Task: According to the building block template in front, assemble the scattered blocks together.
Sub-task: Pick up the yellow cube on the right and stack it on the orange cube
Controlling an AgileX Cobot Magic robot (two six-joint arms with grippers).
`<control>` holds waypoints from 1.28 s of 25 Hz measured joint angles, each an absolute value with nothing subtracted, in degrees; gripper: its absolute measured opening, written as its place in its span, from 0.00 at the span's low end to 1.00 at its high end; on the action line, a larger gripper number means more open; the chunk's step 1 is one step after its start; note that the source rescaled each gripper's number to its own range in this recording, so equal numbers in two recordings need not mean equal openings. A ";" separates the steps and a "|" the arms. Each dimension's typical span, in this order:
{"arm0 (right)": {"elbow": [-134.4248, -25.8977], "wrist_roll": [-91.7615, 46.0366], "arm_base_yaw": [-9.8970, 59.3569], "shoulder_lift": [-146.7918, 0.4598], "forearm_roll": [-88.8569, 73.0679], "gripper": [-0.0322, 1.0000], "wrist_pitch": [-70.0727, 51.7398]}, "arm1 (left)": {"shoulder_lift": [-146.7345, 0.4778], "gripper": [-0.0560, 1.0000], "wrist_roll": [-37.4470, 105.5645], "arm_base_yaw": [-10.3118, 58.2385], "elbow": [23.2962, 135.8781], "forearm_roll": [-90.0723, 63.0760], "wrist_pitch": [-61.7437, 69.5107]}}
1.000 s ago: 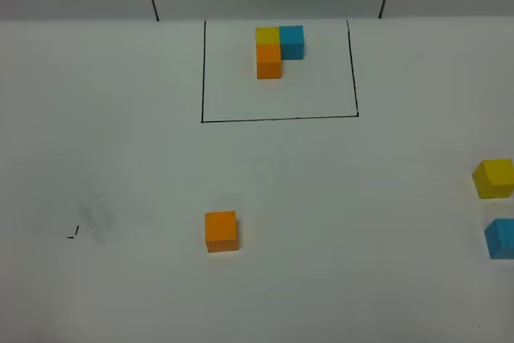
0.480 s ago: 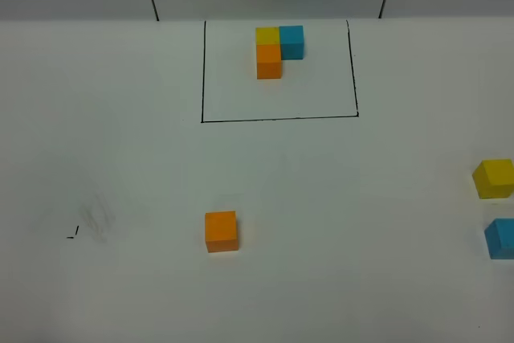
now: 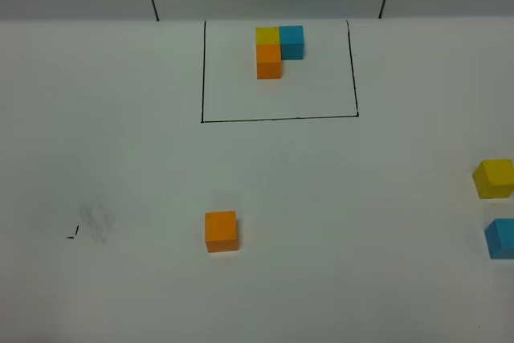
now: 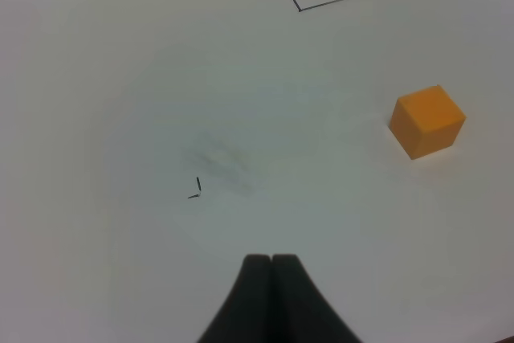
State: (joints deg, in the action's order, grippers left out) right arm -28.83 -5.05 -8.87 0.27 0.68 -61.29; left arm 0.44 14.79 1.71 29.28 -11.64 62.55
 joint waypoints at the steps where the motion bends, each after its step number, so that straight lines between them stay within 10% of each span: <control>1: -28.83 -5.05 -8.87 0.27 0.68 0.04 -61.29 | 0.44 0.05 14.79 1.71 29.28 -11.64 62.55; 16: -28.83 -5.05 -8.87 0.27 0.68 0.08 -61.29 | 0.44 0.05 14.83 1.71 29.28 -11.64 62.55; 28: -28.83 -5.96 -8.87 0.27 0.68 0.94 -61.29 | 0.44 0.05 14.83 1.71 29.28 -11.64 62.55; 32: -28.83 -6.09 -8.87 0.27 0.68 1.00 -61.29 | 0.44 0.05 14.83 1.71 29.28 -11.64 62.55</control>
State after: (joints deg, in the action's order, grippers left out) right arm -28.83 -6.09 -8.87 0.27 0.68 -61.29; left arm 0.44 14.83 1.71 29.28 -11.64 62.55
